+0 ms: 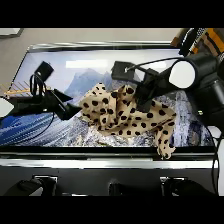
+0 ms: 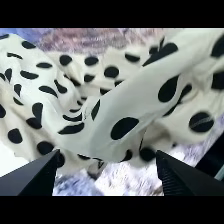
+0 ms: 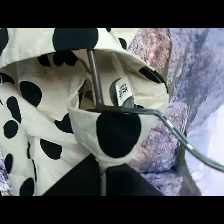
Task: Fold the clothes and pants, and hang the long-sleeved shirts on hangers.
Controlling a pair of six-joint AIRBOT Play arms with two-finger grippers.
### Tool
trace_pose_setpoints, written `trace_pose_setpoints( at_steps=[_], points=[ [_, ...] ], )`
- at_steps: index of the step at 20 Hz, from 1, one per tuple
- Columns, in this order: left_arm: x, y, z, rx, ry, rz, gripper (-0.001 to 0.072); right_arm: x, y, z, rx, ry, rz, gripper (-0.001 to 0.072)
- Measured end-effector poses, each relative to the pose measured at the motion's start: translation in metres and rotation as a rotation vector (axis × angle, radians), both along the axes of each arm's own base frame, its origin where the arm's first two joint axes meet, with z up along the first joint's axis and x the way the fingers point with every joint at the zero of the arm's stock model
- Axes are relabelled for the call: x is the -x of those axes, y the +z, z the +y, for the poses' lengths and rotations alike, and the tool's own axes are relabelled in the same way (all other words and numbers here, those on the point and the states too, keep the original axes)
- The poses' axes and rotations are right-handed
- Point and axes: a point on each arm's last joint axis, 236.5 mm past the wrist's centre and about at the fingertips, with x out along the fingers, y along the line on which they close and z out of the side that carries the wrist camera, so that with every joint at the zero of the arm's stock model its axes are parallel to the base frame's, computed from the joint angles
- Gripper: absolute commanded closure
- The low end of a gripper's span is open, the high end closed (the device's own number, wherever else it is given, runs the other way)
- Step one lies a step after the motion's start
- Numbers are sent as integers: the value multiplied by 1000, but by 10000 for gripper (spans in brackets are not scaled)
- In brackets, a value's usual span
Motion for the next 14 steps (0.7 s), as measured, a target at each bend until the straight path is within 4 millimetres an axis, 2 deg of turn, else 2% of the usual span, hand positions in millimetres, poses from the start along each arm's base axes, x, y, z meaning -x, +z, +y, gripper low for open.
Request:
trace_pose_setpoints(
  at_steps=[5,11,12,14],
  points=[
    [12,-16,6,-142,-197,-64,6,3,-13,14,25,146,12,695],
    [15,-34,-14,-120,-322,-46,7,1,-13,28,-5,220,-9,695],
    [16,-38,-18,-119,-340,-39,39,0,-12,31,-14,225,-15,695],
    [19,-46,-26,-120,-380,-28,413,1,-11,34,-25,235,-19,694]
  ],
)
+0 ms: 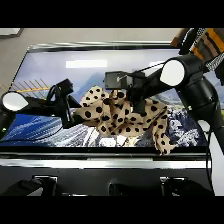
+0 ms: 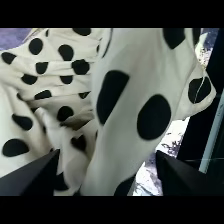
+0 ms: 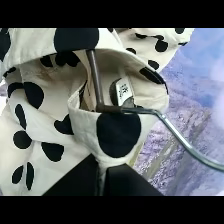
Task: Fold the clothes and pants, and hang the long-sleeved shirts on hangers.
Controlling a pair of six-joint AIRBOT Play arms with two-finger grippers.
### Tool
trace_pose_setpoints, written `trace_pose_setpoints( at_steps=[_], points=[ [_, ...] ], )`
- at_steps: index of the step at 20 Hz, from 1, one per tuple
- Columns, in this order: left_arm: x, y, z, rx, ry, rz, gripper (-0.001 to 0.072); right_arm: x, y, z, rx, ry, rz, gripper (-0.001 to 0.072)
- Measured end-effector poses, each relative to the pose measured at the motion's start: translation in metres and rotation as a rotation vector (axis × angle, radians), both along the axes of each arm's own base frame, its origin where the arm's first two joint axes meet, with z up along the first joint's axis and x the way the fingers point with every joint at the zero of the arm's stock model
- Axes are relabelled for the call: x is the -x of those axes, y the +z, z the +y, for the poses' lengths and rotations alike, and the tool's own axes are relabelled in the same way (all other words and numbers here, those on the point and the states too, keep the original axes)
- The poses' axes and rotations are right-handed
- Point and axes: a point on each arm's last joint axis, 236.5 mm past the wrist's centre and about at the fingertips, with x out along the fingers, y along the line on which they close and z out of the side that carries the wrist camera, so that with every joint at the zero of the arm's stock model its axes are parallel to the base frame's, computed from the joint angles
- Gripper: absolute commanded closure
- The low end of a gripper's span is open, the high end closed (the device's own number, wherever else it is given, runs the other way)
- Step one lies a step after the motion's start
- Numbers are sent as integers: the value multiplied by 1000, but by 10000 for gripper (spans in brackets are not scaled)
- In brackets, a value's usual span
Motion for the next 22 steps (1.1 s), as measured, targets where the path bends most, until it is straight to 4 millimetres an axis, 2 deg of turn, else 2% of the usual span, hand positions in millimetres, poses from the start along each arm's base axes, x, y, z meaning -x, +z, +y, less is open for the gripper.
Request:
trace_pose_setpoints(
  at_steps=[1,2,3,5,7,8,9,10,13,17,20,22],
  points=[
    [1,-4,-3,-1,-13,7,610,0,1,1,-4,4,-2,694],
    [1,-6,-5,-4,-23,10,688,1,1,2,-8,8,-1,693],
    [0,-8,-6,-7,-32,5,688,1,1,2,-7,10,2,682],
    [-3,-8,-8,-1,-26,-6,690,1,1,3,-16,1,6,413],
    [-10,-4,-9,6,-12,-37,691,2,3,3,-33,-32,20,323],
    [-12,-1,-9,10,-4,-51,691,1,6,1,-41,-63,21,276],
    [-15,2,-9,15,3,-64,691,0,10,-2,-50,-93,17,198],
    [-17,5,-9,20,11,-78,691,-1,16,-8,-60,-126,9,158],
    [-19,13,-8,28,22,-108,692,-7,44,-45,-99,-248,-42,158],
    [-16,29,-8,42,22,-153,692,-10,79,-127,-154,-472,-94,153],
    [-11,42,-7,54,21,-187,692,-14,83,-174,-186,-607,-79,150],
    [-9,47,-8,59,17,-201,692,-20,75,-189,-199,-640,-49,150]
  ],
)
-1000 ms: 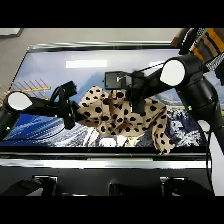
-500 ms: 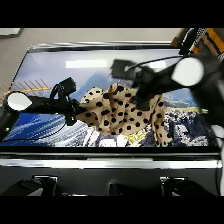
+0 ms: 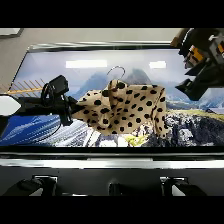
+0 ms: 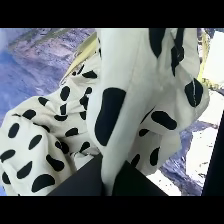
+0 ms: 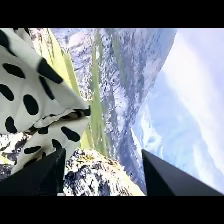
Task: Fold the clothes and pants, and hang the long-sleeved shirts on hangers.
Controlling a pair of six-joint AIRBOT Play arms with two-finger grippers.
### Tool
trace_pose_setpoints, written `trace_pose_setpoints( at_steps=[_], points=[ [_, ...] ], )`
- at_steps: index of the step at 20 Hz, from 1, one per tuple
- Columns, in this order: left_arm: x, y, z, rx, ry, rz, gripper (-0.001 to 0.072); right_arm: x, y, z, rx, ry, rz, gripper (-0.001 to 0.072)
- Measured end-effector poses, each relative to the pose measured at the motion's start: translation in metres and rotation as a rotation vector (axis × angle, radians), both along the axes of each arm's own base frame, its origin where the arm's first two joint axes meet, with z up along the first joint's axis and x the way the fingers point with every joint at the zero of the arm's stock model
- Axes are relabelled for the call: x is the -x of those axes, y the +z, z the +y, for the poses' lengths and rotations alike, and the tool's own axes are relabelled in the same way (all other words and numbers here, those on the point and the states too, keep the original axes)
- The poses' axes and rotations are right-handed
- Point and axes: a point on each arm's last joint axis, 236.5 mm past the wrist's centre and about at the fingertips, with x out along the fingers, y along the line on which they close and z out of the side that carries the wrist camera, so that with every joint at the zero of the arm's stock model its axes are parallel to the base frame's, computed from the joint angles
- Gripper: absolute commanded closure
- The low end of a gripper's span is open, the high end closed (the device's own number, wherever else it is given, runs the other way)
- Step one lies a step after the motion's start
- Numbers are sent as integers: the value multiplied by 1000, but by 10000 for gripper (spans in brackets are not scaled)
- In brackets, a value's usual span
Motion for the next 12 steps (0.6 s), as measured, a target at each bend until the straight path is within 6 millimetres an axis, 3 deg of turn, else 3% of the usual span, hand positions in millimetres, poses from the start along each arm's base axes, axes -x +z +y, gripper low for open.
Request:
trace_pose_setpoints(
  at_steps=[6,12],
  points=[
    [3,5,-2,4,-6,-13,691,-28,-43,14,-131,84,127,149],
    [3,6,-2,5,-6,-15,692,-34,-72,40,-222,207,226,150]
  ],
)
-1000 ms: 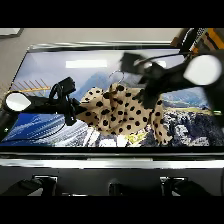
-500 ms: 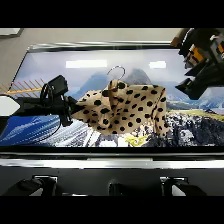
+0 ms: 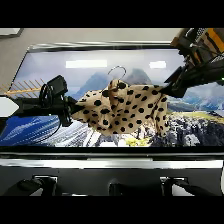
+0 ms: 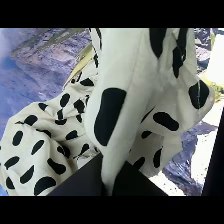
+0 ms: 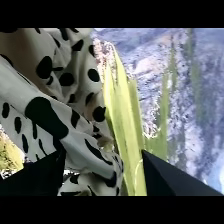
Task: Fold the clothes and pants, and hang the long-sleeved shirts on hangers.
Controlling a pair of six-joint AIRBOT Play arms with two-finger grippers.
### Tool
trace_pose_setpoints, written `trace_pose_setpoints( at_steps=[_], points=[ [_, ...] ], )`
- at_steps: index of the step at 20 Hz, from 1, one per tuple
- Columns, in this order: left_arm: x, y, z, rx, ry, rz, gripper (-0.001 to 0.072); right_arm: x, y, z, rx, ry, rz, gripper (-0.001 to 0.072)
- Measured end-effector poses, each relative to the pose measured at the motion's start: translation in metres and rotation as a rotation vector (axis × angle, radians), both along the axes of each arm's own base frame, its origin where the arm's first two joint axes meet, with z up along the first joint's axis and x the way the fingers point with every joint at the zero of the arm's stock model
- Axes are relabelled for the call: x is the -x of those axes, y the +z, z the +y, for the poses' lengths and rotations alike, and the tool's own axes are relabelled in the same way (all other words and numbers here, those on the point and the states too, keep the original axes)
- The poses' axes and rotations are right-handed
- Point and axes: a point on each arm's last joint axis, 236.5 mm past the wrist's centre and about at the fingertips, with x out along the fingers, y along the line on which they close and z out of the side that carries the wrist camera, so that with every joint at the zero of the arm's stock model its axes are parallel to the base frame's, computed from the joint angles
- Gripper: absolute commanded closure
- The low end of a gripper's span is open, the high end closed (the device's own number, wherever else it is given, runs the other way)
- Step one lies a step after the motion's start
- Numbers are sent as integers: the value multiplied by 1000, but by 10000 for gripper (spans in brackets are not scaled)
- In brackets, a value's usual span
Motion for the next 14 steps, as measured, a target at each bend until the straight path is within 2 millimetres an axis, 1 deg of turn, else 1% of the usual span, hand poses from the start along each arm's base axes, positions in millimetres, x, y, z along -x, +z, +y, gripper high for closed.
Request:
trace_pose_setpoints(
  at_steps=[1,2,4,6,7,8,9,10,11,14],
  points=[
    [0,0,0,0,0,0,692,0,-3,5,-5,19,9,156],
    [0,0,0,0,0,0,692,1,-7,11,-11,39,20,227],
    [0,0,0,0,0,0,691,1,-15,22,-9,78,35,393],
    [0,0,0,2,6,5,689,4,-21,28,6,122,40,606],
    [-2,0,1,3,11,1,687,7,-23,29,14,140,47,689],
    [-1,0,1,3,10,2,683,9,-22,30,19,149,47,693],
    [-1,0,0,3,9,2,638,12,-21,30,25,153,49,694],
    [-1,0,0,1,6,1,528,15,-18,30,30,156,43,696],
    [0,1,-1,5,1,3,452,19,-13,31,31,158,36,696],
    [-3,3,0,23,33,13,433,33,3,28,60,156,11,697]
  ],
)
